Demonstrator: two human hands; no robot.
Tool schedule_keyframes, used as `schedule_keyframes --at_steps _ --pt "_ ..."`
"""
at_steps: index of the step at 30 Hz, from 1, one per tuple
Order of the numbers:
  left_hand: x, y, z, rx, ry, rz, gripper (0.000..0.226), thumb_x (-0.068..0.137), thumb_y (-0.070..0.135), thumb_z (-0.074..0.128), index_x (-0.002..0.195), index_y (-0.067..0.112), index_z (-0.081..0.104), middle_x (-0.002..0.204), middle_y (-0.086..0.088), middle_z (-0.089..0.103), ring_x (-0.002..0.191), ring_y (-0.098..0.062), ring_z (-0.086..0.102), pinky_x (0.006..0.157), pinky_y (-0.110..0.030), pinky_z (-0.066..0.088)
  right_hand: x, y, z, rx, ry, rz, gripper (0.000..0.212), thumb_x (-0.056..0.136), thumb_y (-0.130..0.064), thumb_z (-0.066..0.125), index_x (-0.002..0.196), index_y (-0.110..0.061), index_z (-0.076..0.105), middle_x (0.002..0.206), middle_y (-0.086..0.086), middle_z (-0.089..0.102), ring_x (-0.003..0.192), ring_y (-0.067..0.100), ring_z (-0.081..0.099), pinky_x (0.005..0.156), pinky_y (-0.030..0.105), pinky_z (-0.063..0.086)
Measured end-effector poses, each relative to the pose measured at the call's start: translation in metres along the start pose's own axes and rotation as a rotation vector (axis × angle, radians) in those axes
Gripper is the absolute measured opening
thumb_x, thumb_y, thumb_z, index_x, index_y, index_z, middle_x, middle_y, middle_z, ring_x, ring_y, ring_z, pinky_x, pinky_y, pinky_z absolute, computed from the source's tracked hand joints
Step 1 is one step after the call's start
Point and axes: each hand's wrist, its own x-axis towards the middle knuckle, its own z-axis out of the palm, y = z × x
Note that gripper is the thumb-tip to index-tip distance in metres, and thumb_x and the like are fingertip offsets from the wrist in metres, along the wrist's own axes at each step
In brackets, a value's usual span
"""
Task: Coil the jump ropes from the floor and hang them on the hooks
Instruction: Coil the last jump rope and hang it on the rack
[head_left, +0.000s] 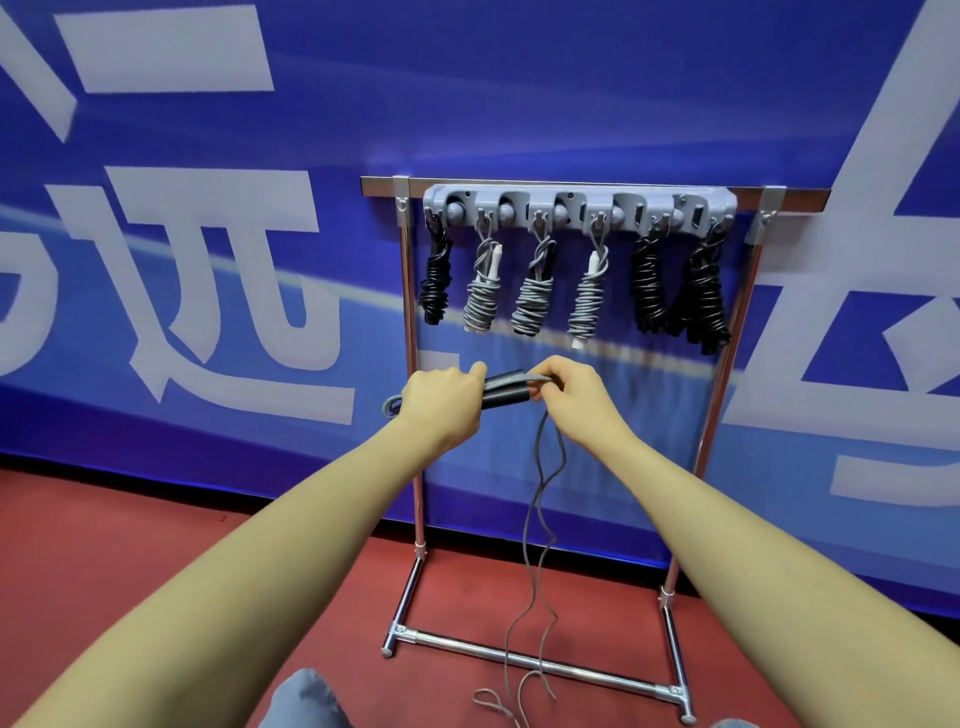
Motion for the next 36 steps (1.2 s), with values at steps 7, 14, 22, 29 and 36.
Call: schedule_keyframes --at_steps 7,14,22,29,36 --pt "-0.004 -0.004 -0.003 -0.073 0.026 0.083 0.006 0.092 0.014 0.041 0.096 0.01 0.042 0.08 -0.01 0.056 0.064 -0.032 0.046 0.056 -0.034 0.036 0.006 0.003 -0.001 0.009 0.004 0.015 0.02 0.094 -0.001 0.04 0.097 -0.009 0.058 0.087 0.001 0.06 0.063 0.012 0.049 0.054 0.017 0.038" --pt "-0.001 -0.002 -0.018 -0.236 0.193 0.036 0.009 0.095 0.018 0.041 0.097 0.01 0.041 0.088 -0.012 0.062 0.076 -0.037 0.056 0.059 -0.034 0.032 0.007 0.009 -0.003 -0.092 -0.108 0.012 0.021 0.099 -0.012 0.038 0.093 -0.007 0.058 0.074 0.005 0.057 0.063 0.012 0.053 0.052 0.012 0.037" --pt "0.016 -0.008 -0.013 -0.288 0.101 -0.242 0.012 0.091 0.003 0.043 0.102 0.002 0.048 0.095 -0.015 0.062 0.071 -0.032 0.049 0.061 -0.035 0.035 -0.004 0.005 -0.005 -0.064 -0.249 0.044 0.012 0.089 -0.012 0.055 0.081 -0.005 0.059 0.059 0.001 0.045 0.046 0.013 0.045 0.044 0.026 0.046" --pt "0.007 -0.014 -0.002 -0.108 -0.063 -0.174 0.021 0.087 0.006 0.055 0.107 0.006 0.05 0.095 -0.008 0.06 0.073 -0.027 0.052 0.061 -0.033 0.036 0.001 -0.019 -0.009 -0.608 -0.038 -0.304 0.021 0.085 -0.009 0.051 0.096 -0.013 0.068 0.086 0.002 0.066 0.078 0.024 0.055 0.065 0.033 0.042" --pt "0.001 -0.011 -0.002 0.099 0.016 0.211 0.006 0.093 0.01 0.041 0.098 0.009 0.043 0.089 -0.009 0.064 0.072 -0.034 0.059 0.055 -0.033 0.034 0.019 -0.036 -0.009 0.043 0.069 -0.008 0.021 0.093 -0.008 0.052 0.106 -0.014 0.068 0.066 -0.003 0.058 0.044 0.014 0.052 0.044 0.032 0.053"
